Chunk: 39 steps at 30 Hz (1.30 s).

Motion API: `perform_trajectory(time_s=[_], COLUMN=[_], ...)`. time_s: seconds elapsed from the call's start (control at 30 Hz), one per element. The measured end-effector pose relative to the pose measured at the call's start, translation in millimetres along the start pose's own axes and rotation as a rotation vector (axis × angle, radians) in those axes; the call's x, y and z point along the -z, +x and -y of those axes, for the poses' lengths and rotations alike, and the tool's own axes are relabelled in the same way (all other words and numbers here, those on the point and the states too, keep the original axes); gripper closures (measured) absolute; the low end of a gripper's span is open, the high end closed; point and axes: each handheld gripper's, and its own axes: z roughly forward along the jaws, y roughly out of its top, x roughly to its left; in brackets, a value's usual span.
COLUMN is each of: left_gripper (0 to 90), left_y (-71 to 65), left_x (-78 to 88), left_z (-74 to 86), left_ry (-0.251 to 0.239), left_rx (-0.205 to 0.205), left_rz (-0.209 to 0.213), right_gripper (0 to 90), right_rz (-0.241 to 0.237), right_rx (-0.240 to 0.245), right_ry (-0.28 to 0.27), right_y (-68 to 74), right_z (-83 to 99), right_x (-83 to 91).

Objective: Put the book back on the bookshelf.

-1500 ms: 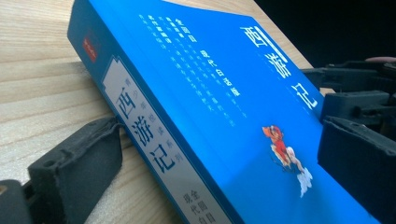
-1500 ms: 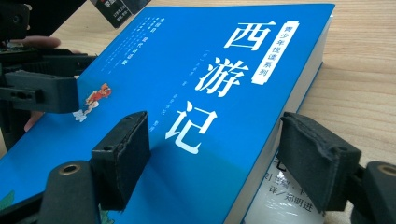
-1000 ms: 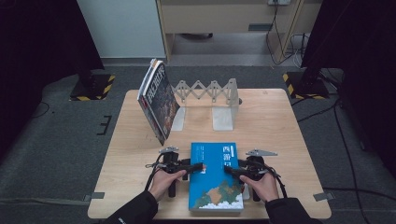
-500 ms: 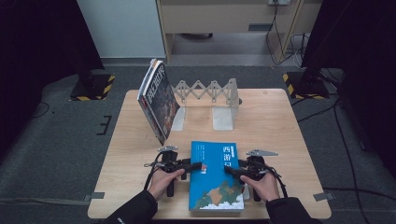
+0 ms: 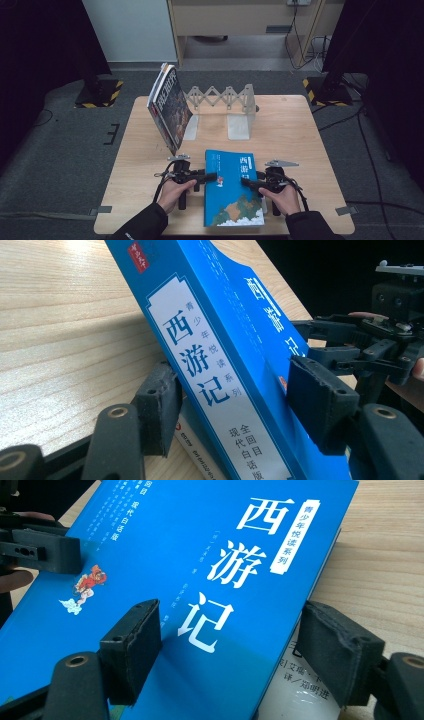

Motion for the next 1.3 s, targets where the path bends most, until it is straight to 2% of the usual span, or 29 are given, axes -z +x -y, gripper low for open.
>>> perform_trajectory(time_s=[0.13, 0.2, 0.43, 0.47, 0.63, 0.9, 0.97, 1.07, 1.3], left_gripper=[37.1, 36.8, 36.8, 37.1, 40.2, 42.9, 45.3, 46.3, 47.2], left_y=[-1.8, -0.8, 0.8, 1.4, 1.1, 0.0, -3.8, -8.2, -12.2], left_x=[-4.1, -6.1, -8.8, -9.0, -6.9, -5.0, -3.3, -2.1, 0.5], left_z=[-0.6, -0.7, -3.2, -2.6, -3.2, -4.4, -6.8, -8.9, -14.8], left_ry=[0.006, 0.025, 0.057, 0.057, 0.048, 0.034, 0.023, 0.024, 0.017], left_rx=[-0.009, -0.004, 0.014, 0.022, 0.009, 0.013, 0.006, -0.015, -0.038], left_rz=[-0.002, 0.010, 0.005, 0.004, 0.009, 0.022, 0.031, 0.023, 0.005], right_gripper=[25.9, 26.3, 27.0, 27.4, 27.8, 27.5, 28.7, 30.6, 33.9], right_rz=[0.001, -0.002, -0.003, -0.001, 0.006, -0.005, -0.007, -0.011, -0.002], right_rx=[0.003, 0.008, 0.010, 0.013, 0.029, -0.007, -0.009, -0.018, 0.010], right_ry=[0.002, 0.002, 0.005, 0.006, 0.003, 0.010, 0.016, 0.017, 0.009], right_y=[-0.2, -0.3, -0.9, -1.4, -1.4, -1.9, -2.6, -3.7, -3.3], right_z=[-0.3, -0.4, -0.9, -1.3, -0.8, 1.0, -0.1, -1.2, -5.5], right_x=[-0.1, -0.2, 0.0, 0.3, 2.3, 1.8, 3.2, 4.2, 3.5])
